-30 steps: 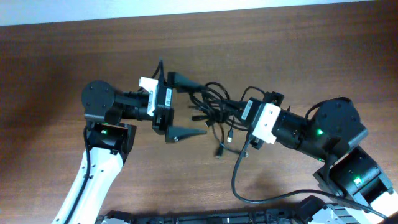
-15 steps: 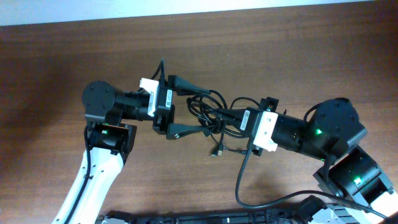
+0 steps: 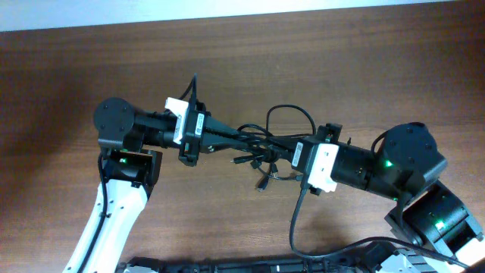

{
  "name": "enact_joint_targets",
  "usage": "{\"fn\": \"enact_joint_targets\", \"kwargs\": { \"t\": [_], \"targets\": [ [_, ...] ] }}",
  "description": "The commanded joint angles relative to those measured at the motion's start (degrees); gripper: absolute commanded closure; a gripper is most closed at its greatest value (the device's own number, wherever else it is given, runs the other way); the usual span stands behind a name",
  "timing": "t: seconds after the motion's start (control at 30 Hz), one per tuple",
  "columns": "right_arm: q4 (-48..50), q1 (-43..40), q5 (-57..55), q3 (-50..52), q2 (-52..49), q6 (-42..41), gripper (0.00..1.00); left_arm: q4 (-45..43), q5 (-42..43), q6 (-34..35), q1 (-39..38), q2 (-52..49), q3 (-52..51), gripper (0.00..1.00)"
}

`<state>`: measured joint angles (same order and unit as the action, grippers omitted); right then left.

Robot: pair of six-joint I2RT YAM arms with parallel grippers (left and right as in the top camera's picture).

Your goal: Untangle cables

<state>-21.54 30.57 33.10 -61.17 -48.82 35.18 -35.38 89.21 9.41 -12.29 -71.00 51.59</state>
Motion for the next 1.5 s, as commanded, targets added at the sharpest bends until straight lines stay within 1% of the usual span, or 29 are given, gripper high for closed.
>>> {"fn": "enact_joint_targets", "kwargs": {
  "t": [0.0, 0.03, 0.13, 0.2, 0.23, 0.33, 0.53, 0.57, 0.6, 0.63, 0.67, 0.7, 0.73, 0.8, 0.83, 0.97, 1.03, 1.2, 1.27, 1.37, 1.4, 1.47],
  "targets": [
    [1.16, 0.11, 0.72, -0.68, 1.64, 0.22, 0.96, -0.07, 0.83, -0.31, 0.68, 0.22, 0.46, 1.00],
    [1.62, 0.11, 0.74, -0.68, 1.64, 0.20, 0.96, 0.33, 0.85, -0.31, 0.68, 0.22, 0.46, 1.00],
    [8.26, 0.11, 0.79, -0.68, 1.55, 0.22, 0.96, 4.42, 0.92, -0.31, -0.13, 0.22, 0.46, 1.00],
    [12.74, 0.11, 1.20, -0.68, 0.70, 0.22, 0.96, 4.33, 0.90, -0.35, -3.02, 0.22, 0.46, 1.00],
    [14.32, 0.15, 2.08, -0.68, -0.20, 0.22, 0.96, 3.32, 0.90, -0.61, -5.73, 0.22, 0.46, 1.00],
    [15.47, 0.15, 3.80, -0.68, -1.64, 0.17, 0.96, 2.93, 0.87, -2.89, -8.74, 0.22, 0.46, 1.00],
    [18.25, 0.15, 3.78, -0.68, -3.72, 0.17, 0.96, 3.04, 0.87, -2.89, -11.19, 0.17, 0.46, 1.00],
    [18.62, 0.15, 3.78, -0.68, -3.93, 0.17, 0.87, 2.91, 0.87, -2.89, -11.74, 0.17, 0.46, 1.00],
    [18.78, 0.15, 3.76, -0.68, -4.02, 0.17, 0.83, 2.93, 0.90, -2.86, -12.04, 0.17, 0.46, 1.00],
    [18.82, 0.15, 3.65, -0.68, -4.07, 0.17, 0.73, 3.02, 0.90, -2.86, -12.11, 0.17, 0.46, 1.00],
    [18.80, 0.15, 2.25, -0.68, -4.04, 0.15, 0.62, 3.08, 0.87, -2.86, -12.11, 0.17, 0.46, 1.00],
    [18.73, 0.13, 1.03, -0.68, -3.93, 0.07, 0.49, 3.08, 0.57, -2.86, -11.89, 0.17, 0.46, 1.00],
    [18.56, 0.13, -0.94, -0.68, -3.28, -0.07, 0.24, 3.13, 0.09, -2.86, -11.21, 0.17, 0.46, 1.00],
    [17.86, 0.11, -2.73, -0.68, -1.95, -0.04, 0.10, 3.19, -0.31, -2.84, -9.86, 0.17, 0.46, 1.00],
    [16.81, 0.11, -4.55, -0.68, -0.50, -0.04, 0.07, 3.17, -0.46, -2.82, -8.83, 0.17, 0.46, 1.00],
    [8.35, 0.11, -13.05, -0.68, 4.44, -0.04, 0.05, 3.10, -2.14, -2.84, -4.87, 0.20, 0.46, 1.00],
    [2.05, 0.11, -17.29, -0.68, 7.34, -0.07, 0.05, 2.40, -2.21, -2.89, -3.61, 0.20, 0.46, 1.00],
    [-5.66, 0.11, -19.34, -0.68, 9.55, -0.44, 0.05, -1.86, -2.19, -3.10, -3.61, 0.20, 0.46, 1.00],
    [-7.10, 0.11, -25.44, -0.66, 9.51, -4.22, 0.05, -3.28, -1.86, -3.10, -3.63, 0.20, 0.46, 1.00],
    [-5.92, 0.11, -26.03, -0.66, 9.51, -4.61, 0.05, -4.92, -1.49, -3.80, -3.69, 0.20, 0.46, 1.00],
    [-5.68, 0.11, -26.01, -0.66, 9.51, -4.61, 0.07, -4.94, -1.20, -4.72, -3.69, 0.20, 0.46, 1.00],
    [-5.29, 0.11, -24.00, -0.66, 9.38, -4.59, 0.17, -4.90, 0.96, -8.35, -3.96, 0.20, 0.46, 1.00]
  ]
}}
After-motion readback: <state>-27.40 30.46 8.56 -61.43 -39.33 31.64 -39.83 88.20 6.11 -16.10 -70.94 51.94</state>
